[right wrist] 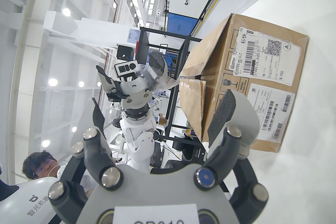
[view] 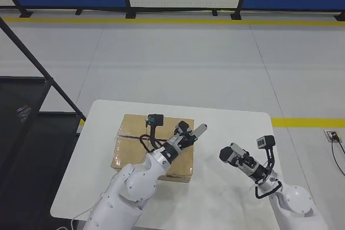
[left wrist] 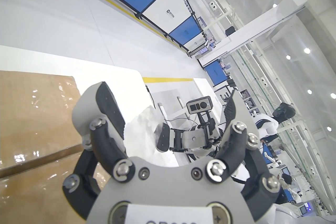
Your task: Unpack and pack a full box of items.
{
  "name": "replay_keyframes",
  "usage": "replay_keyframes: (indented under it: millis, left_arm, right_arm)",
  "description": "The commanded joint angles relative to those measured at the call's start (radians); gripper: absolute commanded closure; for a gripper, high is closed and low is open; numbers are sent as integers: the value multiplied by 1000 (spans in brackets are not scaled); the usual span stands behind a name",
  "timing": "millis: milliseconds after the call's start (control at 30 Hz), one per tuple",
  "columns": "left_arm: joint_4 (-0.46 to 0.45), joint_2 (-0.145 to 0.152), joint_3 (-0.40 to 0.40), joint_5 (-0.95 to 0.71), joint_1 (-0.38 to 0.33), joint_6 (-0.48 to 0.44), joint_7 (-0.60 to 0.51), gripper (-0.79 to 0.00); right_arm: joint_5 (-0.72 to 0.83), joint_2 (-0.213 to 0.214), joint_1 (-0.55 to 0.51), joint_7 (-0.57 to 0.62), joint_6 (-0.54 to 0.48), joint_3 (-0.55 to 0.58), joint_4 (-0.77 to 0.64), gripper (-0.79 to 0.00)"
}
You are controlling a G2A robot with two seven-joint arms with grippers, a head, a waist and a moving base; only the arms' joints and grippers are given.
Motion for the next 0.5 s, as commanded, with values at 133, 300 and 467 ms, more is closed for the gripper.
replay_keyframes:
  millis: [133,300,467]
  left_arm:
    - [-27,-2,-24,-13,10,-16,-4,-785]
    - [-40,-5,-40,-21,15,-20,-15,-785]
    - [-79,-5,-65,-42,27,-33,-24,-785]
  right_arm:
    - [3,2,16,3,5,-9,11,-785]
    - [2,3,25,0,9,-15,13,-785]
    - [1,4,34,1,17,-23,18,-785]
